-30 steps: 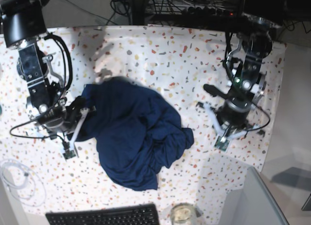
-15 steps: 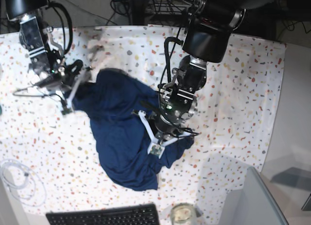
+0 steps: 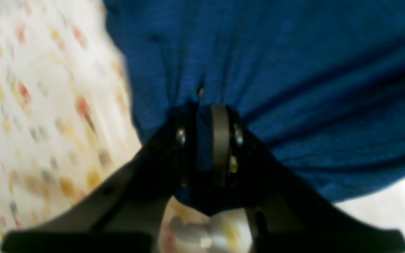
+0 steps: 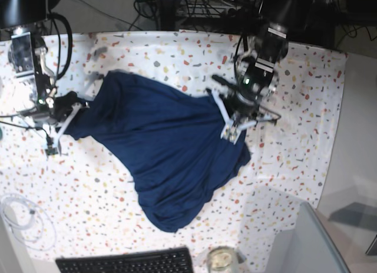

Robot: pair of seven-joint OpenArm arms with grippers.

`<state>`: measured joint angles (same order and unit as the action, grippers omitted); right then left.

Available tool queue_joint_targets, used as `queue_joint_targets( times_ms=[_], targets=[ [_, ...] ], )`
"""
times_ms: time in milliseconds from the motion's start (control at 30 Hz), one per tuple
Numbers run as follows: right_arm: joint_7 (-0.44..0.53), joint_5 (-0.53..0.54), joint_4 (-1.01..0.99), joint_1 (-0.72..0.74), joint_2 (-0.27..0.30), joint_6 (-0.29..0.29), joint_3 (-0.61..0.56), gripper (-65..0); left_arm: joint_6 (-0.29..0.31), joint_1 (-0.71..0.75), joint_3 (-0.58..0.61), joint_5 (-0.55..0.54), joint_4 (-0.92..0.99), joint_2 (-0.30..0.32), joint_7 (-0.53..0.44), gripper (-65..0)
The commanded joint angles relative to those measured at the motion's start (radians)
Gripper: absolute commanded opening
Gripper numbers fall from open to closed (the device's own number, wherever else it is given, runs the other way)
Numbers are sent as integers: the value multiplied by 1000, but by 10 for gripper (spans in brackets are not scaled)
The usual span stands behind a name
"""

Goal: Layout the t-shirt on the table in an organized manner, then fold the t-shirt properly
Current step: 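Lift the shirt with both grippers and pull the grippers apart to spread it, then release the shirt and raise both grippers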

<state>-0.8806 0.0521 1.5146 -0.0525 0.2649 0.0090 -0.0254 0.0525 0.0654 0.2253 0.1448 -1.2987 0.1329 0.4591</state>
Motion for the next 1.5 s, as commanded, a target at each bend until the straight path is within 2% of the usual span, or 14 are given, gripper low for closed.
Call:
queue_joint_targets(
  times_ms=[0, 100, 267, 333, 433, 500, 533, 667, 733, 833, 1033, 1333, 1367, 1467],
  targets=[
    [22, -22, -16, 39, 21, -8, 12, -650, -1, 49, -2, -3, -58, 18, 16, -558],
    [34, -22, -130, 108, 23, -10, 12, -650, -1, 179, -86, -3, -196, 18, 14, -558],
    [30, -21, -191, 171, 20, -10, 14, -641, -1, 310, -246, 6, -396, -62, 20, -558],
    [-1, -16, -139, 167, 14, -8, 17, -561, -1, 331, -266, 6, -442, -72, 20, -558],
    [-41, -14, 14, 105, -23, -8, 37, -342, -1, 342, -286, 5, -474, -74, 20, -558],
    [-42, -10, 125, 47, -71, -4, 107, -279, 2, 342, -330, -3, -474, -69, 20, -558],
    [-42, 7, 174, 21, -102, 16, 141, -279, 5, 342, -369, -4, -473, -71, 20, -558],
    [-48, 164, 244, -73, -192, 193, 275, -276, 23, 340, -508, -4, -444, -71, 14, -558],
    [-48, 236, 221, -97, -221, 254, 338, -276, 93, 340, -570, -4, -430, -69, 14, -558],
    [-48, 311, 155, -111, -230, 289, 393, -276, 223, 342, -646, -4, -428, -77, 14, -553],
    [-50, 473, -9, -109, -226, 411, 468, -275, 367, 334, -777, -6, -385, -108, 13, -550],
    [-50, 490, -56, -117, -210, 420, 480, -275, 465, 343, -886, -218, -312, -105, 14, -546],
    [-50, 490, -59, -117, -210, 420, 482, -275, 465, 343, -884, -219, -312, -105, 14, -535],
    [-50, 490, -46, -134, -204, 420, 482, -275, 465, 345, -883, -221, -313, -106, 14, -428]
  ],
)
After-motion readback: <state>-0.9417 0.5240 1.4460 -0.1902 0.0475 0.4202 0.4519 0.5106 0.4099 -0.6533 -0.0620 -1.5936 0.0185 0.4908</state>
